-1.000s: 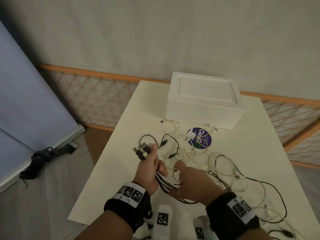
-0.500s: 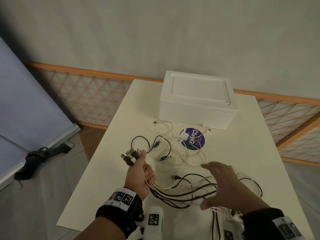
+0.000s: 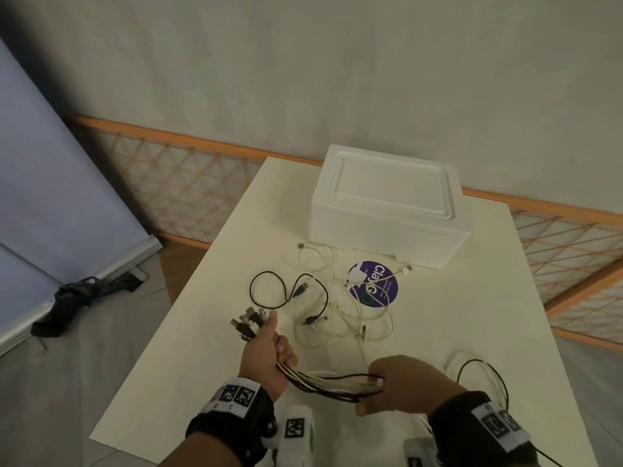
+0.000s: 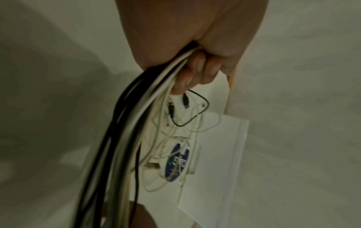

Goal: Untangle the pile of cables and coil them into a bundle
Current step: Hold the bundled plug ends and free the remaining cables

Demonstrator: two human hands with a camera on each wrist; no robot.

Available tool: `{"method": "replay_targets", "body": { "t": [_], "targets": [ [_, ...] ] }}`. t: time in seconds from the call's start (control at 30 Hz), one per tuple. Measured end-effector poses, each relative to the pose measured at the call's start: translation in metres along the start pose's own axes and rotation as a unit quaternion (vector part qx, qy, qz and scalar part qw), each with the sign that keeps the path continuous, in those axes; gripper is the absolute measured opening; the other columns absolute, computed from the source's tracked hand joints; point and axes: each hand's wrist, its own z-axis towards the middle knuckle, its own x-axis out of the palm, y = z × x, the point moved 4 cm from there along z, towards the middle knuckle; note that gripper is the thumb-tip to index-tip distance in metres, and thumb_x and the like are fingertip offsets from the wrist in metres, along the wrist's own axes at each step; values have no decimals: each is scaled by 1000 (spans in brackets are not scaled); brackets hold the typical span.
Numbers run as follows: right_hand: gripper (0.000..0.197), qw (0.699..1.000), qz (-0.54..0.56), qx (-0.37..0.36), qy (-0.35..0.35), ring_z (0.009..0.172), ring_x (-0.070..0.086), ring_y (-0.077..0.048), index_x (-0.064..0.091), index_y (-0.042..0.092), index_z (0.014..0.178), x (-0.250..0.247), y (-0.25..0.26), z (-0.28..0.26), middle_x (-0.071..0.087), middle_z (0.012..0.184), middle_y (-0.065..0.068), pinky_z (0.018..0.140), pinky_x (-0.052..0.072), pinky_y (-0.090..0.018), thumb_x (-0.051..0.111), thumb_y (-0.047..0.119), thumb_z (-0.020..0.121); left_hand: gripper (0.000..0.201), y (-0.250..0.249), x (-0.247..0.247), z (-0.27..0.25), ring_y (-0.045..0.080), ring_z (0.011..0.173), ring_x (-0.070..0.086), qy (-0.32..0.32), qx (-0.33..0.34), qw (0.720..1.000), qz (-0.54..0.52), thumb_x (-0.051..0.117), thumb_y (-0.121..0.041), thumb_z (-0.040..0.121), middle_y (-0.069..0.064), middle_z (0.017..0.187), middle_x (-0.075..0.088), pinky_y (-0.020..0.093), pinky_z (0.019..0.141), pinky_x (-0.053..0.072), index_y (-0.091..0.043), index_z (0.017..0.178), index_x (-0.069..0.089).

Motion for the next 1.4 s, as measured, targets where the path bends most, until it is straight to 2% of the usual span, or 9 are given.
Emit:
{"method": "replay_targets", "body": {
  "t": [0.23, 0.37, 0.5, 0.63, 0.77, 0.93, 1.13, 1.3, 1.4],
  "targets": [
    [83, 957, 196, -128, -169, 100, 50, 2, 55, 36, 113, -34, 36, 27, 53, 114, 20, 82, 39, -13, 46, 91, 52, 27, 14, -15, 19, 11, 34, 30, -72, -22, 995, 68, 61, -26, 92, 2, 51, 45, 21, 37, 29, -13, 71, 51],
    [44, 947, -177, -170, -208, 123, 43, -23, 59, 26, 118, -28, 67, 59, 46, 135, 1, 102, 37, -43, 65, 45, 79, 22, 14, -18, 23, 15, 33, 41, -85, -33, 985, 146, 62, -20, 90, 6, 54, 58, 24, 44, 34, -2, 77, 66],
    [24, 925, -252, -137, -249, 93, 64, -21, 70, 30, 68, -32, 65, 69, 68, 87, 7, 87, 48, -50, 85, 31, 49, 24, 15, -15, 23, 17, 30, 43, -55, -86, 979, 179, 63, -20, 90, 10, 48, 58, 23, 42, 36, 1, 81, 69],
    [21, 911, -203, -190, -305, 69, 62, -8, 65, 33, 61, -46, 69, 59, 56, 60, 14, 86, 53, -38, 81, 25, 50, 24, 9, 5, 21, 9, 29, 37, 17, -110, 988, 106, 58, -19, 94, 12, 74, 69, 18, 34, 35, -2, 84, 72],
    [12, 920, -124, -239, -284, 50, 51, -11, 61, 27, 59, -53, 55, 33, 53, 51, 8, 54, 39, -22, 69, 23, 68, 18, -11, 37, 21, 6, 29, 28, 75, -75, 994, -10, 51, -11, 95, 5, 76, 65, 15, 32, 28, -5, 89, 67],
    [49, 913, -36, -174, -367, 42, 35, -8, 46, 18, 50, -68, 1, -1, 35, 42, 6, 46, 32, -25, 54, 53, 83, 18, -24, 54, 20, 4, 30, 28, 117, -50, 992, -14, 52, -18, 95, -1, 69, 67, 15, 32, 27, -7, 91, 65],
    [64, 922, 1, -74, -379, 41, 27, -13, 21, 18, 42, -57, -44, -9, 22, 39, 0, 43, 16, -14, 48, 69, 72, 23, -21, 61, 14, 3, 31, 28, 136, -27, 990, 27, 52, -20, 95, 1, 77, 69, 15, 32, 28, -9, 84, 67],
    [67, 929, -21, -22, -368, 40, 32, -9, 32, 15, 44, -62, -46, -13, 28, 39, 2, 49, 28, -17, 35, 72, 79, 21, -19, 60, 15, 4, 31, 28, 106, -37, 994, 7, 63, -20, 83, -4, 65, 66, 15, 32, 28, -7, 99, 66],
    [37, 911, -75, -7, -405, 65, 59, -7, 64, 29, 65, -72, -24, -12, 58, 63, 16, 80, 46, -30, 41, 50, 86, 14, -18, 61, 14, 3, 30, 28, 90, -42, 995, 22, 65, -13, 82, 0, 78, 74, 15, 32, 30, -8, 96, 65]
  ]
}}
